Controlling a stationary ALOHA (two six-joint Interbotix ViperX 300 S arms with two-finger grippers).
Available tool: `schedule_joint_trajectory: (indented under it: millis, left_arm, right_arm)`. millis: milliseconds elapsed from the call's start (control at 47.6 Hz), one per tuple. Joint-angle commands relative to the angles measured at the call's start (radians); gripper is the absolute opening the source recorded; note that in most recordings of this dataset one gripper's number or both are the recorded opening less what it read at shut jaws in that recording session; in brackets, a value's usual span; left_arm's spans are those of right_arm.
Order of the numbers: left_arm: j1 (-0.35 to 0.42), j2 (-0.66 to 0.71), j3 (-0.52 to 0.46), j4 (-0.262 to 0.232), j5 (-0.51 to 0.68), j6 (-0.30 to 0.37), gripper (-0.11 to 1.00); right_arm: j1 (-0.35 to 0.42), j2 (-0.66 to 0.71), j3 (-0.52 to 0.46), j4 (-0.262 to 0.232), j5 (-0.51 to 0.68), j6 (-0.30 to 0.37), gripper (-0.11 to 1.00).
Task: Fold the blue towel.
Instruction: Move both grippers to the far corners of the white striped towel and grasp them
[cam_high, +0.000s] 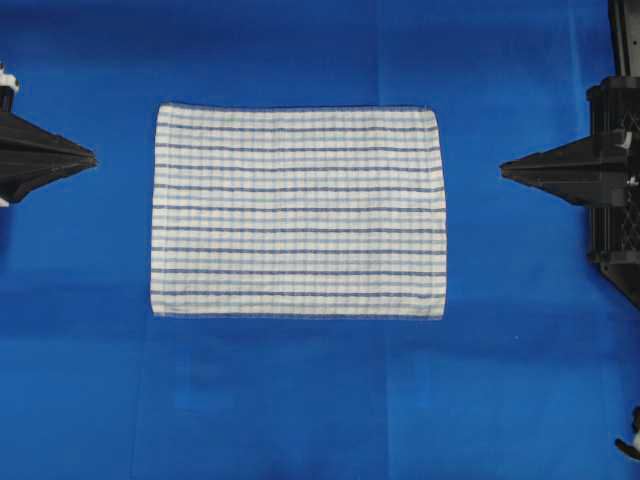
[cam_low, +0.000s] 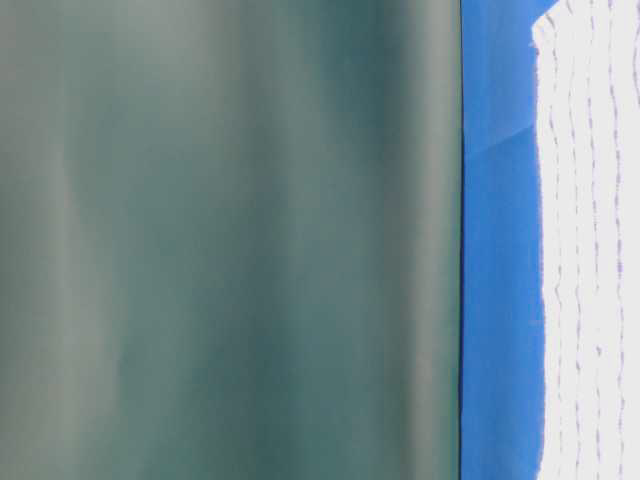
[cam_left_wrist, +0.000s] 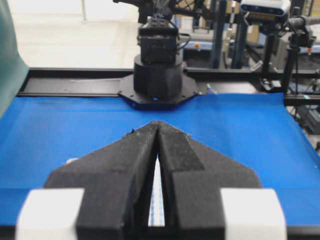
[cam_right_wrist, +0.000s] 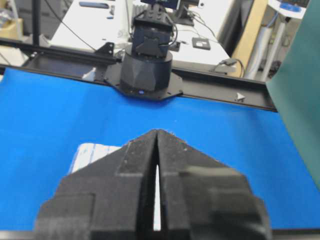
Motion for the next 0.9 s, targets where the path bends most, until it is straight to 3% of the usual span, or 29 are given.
schedule_joint_trajectory:
  millis: [0, 231, 609, 672, 735, 882]
  left_arm:
    - [0.002, 0.017, -0.021, -0.031, -0.008, 0.008, 0.0]
    - [0.064, 0.069, -0.018, -0.032, -0.014, 0.021, 0.0]
    - [0.299, 0.305, -0.018, -0.034, -0.014, 0.018, 0.02]
    - [0.322, 0.359, -0.023, -0.034, -0.02, 0.018, 0.1]
    - [0.342, 0.407, -0.026, -0.037, -0.028, 0.018, 0.26]
    - [0.385, 0.531, -0.031, -0.037, -0.058, 0.018, 0.73]
  right_arm:
    - [-0.015, 0.006, -0.035, 0.002, -0.003, 0.002, 0.01]
    - [-0.14, 0.057, -0.044, 0.035, 0.066, 0.005, 0.01]
    - [-0.379, 0.325, -0.04, 0.104, 0.075, 0.008, 0.03]
    - [-0.396, 0.376, -0.046, 0.104, 0.074, 0.006, 0.1]
    - [-0.414, 0.433, -0.054, 0.104, 0.072, 0.006, 0.21]
    - [-0.451, 0.551, -0.071, 0.112, 0.037, 0.006, 0.6]
